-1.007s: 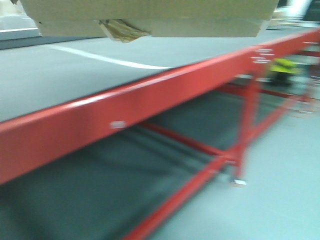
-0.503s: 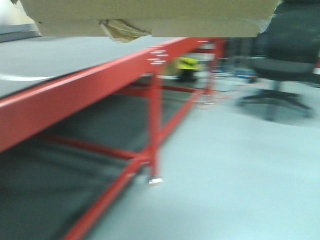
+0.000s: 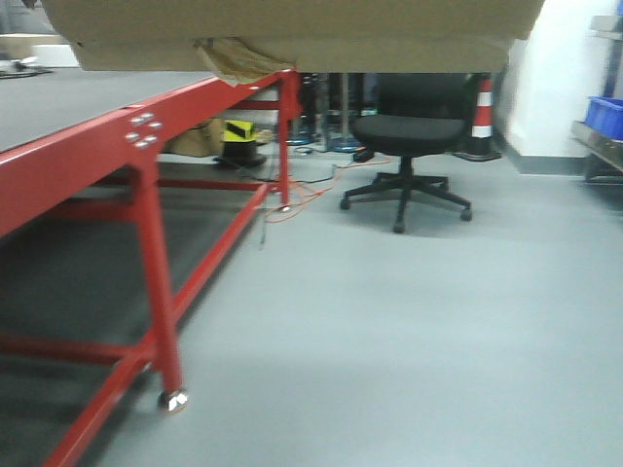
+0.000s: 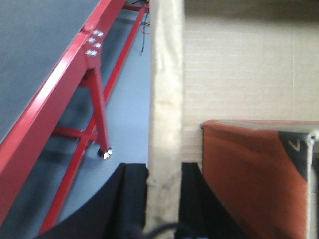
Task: Stack two boxes on right shelf middle
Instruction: 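Hold the boxes raised while the base drives to the steel shelf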
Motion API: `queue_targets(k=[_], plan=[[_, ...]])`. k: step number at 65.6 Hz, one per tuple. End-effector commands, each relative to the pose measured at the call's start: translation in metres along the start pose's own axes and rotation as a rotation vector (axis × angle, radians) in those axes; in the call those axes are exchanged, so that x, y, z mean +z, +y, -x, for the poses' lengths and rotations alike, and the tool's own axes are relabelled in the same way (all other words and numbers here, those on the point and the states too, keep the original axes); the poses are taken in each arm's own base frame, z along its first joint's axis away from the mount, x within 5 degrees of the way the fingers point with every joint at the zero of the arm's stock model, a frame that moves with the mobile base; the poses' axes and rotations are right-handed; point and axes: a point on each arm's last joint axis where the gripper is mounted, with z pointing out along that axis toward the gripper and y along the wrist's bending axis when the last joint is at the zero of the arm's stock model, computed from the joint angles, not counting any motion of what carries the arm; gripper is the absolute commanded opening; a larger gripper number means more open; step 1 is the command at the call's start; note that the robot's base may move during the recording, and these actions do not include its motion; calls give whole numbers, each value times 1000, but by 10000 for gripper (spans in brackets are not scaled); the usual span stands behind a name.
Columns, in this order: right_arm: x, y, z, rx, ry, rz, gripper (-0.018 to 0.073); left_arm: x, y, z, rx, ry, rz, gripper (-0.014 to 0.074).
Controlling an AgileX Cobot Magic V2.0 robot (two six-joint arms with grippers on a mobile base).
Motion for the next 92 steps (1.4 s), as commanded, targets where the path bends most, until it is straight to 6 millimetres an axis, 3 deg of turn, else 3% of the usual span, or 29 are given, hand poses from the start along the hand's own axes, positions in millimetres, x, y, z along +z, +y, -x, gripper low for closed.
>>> queue_targets(k=[1,92], plan=[[-8,-6,9,-30,-66,-36,-154,-9,9,9,9,-61,37,-111],[-8,-6,10,-30,-71,-32,-154,-9,9,9,13,-70,38,-111]])
